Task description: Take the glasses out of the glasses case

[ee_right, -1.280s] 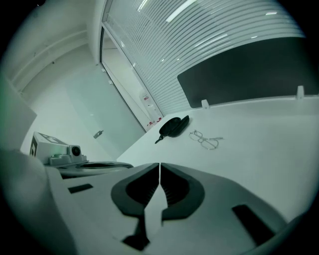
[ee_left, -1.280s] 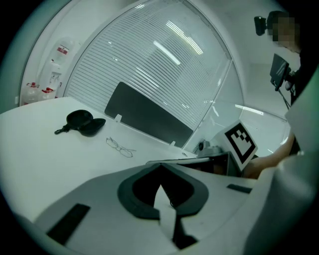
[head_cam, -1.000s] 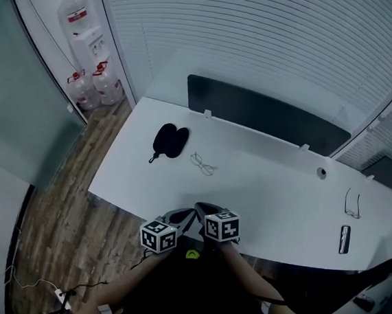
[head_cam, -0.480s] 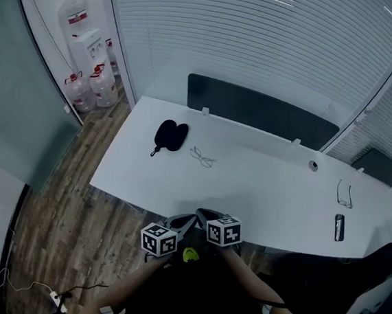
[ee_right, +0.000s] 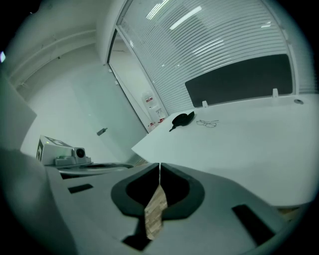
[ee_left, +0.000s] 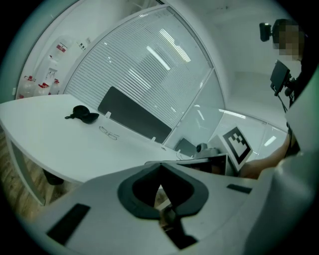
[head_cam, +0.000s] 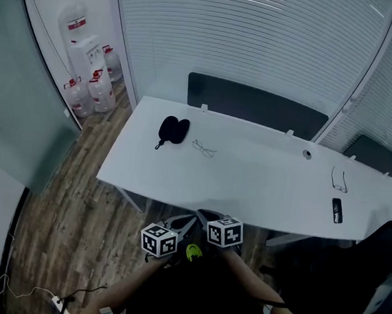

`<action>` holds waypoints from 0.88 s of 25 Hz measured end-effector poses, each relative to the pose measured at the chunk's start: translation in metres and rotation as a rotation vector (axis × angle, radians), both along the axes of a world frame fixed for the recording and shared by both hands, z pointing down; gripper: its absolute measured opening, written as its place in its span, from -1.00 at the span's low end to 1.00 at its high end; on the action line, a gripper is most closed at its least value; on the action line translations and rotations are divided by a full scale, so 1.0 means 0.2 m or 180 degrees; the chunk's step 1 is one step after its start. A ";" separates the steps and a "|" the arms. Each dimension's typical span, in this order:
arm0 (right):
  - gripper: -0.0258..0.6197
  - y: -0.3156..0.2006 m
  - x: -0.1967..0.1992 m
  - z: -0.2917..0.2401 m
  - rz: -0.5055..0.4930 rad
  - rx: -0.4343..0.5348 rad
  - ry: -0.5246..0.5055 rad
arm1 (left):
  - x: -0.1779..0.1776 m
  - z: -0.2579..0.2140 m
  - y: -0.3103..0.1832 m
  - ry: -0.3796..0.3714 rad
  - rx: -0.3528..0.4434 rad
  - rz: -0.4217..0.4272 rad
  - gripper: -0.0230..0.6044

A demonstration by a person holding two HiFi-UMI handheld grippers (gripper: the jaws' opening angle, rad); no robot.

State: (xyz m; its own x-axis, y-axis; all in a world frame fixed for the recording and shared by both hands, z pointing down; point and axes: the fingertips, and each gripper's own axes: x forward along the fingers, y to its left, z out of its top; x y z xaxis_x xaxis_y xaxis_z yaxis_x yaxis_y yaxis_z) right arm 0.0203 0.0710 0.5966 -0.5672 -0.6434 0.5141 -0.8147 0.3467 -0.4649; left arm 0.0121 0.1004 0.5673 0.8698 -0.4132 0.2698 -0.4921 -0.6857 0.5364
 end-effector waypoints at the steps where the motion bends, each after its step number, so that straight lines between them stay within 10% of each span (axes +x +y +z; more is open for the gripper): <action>1: -0.85 0.04 -0.01 0.00 0.0015 0.0006 0.0003 | -0.01 0.00 0.04 0.0002 0.0003 0.0011 -0.91; 22: -0.87 0.65 -0.19 0.01 0.0212 0.0286 0.0147 | -0.20 0.04 0.65 0.0132 -0.0043 0.0253 -0.91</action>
